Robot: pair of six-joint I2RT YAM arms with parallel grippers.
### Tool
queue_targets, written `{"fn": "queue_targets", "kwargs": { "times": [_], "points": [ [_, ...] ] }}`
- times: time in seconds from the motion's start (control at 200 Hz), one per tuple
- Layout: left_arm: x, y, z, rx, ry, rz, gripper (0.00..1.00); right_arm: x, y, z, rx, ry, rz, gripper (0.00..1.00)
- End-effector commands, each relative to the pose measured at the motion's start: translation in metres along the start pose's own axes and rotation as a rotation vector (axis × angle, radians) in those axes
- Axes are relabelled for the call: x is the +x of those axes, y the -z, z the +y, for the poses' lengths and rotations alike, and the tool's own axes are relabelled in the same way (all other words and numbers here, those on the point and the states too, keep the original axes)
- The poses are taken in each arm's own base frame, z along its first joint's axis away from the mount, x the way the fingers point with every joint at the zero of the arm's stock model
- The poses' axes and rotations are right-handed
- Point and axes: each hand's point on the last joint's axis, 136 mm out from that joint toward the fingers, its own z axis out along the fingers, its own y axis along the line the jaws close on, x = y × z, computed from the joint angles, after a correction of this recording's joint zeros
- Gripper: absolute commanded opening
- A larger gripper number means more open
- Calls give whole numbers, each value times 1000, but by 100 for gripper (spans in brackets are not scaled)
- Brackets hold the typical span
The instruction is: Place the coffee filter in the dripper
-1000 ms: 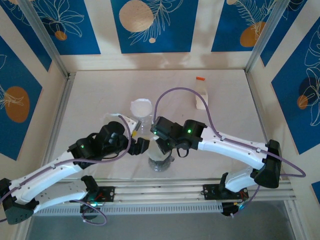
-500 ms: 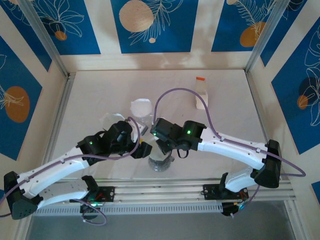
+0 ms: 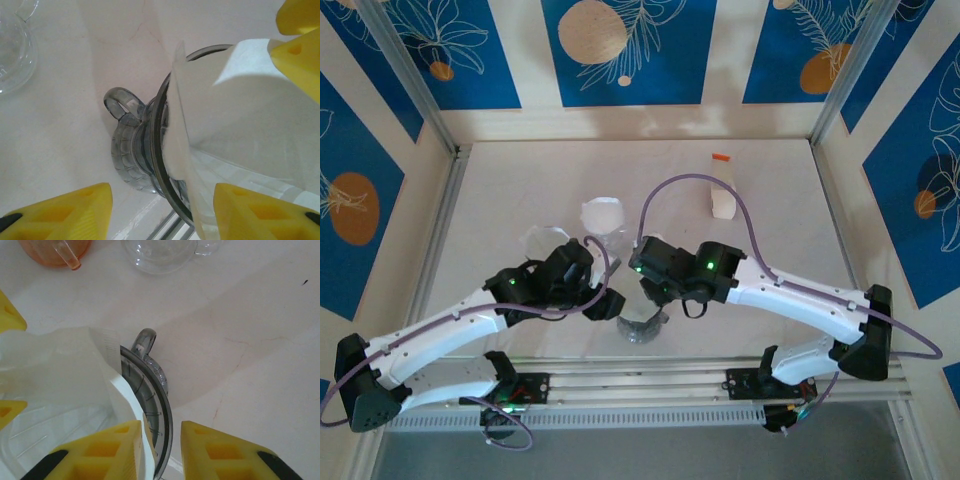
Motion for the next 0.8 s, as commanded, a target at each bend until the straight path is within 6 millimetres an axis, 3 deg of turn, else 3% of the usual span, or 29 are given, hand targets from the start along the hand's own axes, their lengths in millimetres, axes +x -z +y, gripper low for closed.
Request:
{"fn": "queue_targets", "kwargs": {
  "times": [0.0,0.335,0.795],
  "points": [
    [-8,7,-4,20,5,-19,56,9,7,-1,-33,-39,14,23],
    [-9,6,-5,25,14,-23,58,19,-1,-2,-12,-32,41,4],
    [-25,30,-12,44,24,-111,65,21,-1,-2,-1,-23,47,2]
  ]
}}
